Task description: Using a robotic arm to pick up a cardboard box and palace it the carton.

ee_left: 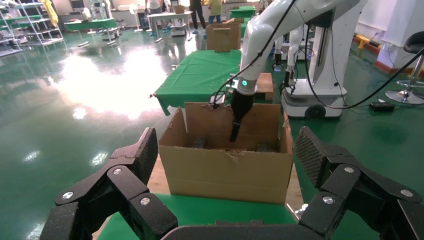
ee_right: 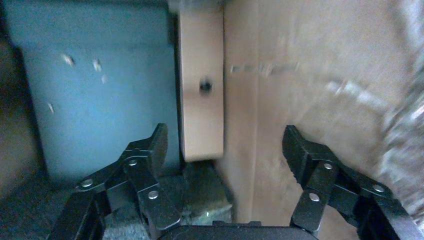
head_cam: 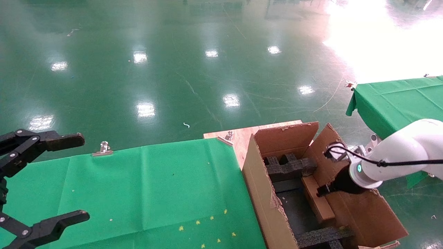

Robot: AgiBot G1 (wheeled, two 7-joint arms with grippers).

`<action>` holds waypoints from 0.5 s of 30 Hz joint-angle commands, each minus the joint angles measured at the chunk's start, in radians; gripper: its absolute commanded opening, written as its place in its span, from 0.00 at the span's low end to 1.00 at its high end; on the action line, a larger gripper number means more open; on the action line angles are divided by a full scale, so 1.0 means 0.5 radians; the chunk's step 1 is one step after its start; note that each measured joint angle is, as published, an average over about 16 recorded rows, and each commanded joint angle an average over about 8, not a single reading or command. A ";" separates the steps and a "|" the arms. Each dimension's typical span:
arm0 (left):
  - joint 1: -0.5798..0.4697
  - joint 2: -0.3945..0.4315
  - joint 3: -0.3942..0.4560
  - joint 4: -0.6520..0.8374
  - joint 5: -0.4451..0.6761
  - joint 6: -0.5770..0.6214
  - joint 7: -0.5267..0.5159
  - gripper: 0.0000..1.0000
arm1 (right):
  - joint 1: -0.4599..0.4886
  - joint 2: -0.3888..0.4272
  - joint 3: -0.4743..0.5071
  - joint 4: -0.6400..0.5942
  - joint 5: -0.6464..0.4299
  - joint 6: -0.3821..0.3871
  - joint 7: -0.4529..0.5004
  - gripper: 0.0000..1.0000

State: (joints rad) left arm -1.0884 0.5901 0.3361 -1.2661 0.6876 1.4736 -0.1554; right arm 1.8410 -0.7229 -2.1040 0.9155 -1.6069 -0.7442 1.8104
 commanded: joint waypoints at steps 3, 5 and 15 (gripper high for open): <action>0.000 0.000 0.000 0.000 0.000 0.000 0.000 1.00 | 0.060 0.001 0.023 0.000 -0.010 0.023 -0.003 1.00; 0.000 0.000 0.000 0.000 0.000 0.000 0.000 1.00 | 0.108 -0.001 0.047 0.001 -0.009 0.044 -0.015 1.00; 0.000 0.000 0.001 0.000 0.000 0.000 0.000 1.00 | 0.366 0.015 0.226 0.139 0.079 0.210 -0.263 1.00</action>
State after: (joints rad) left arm -1.0884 0.5900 0.3364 -1.2660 0.6874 1.4735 -0.1552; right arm 2.0223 -0.7081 -1.9882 0.9987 -1.5593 -0.6413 1.6678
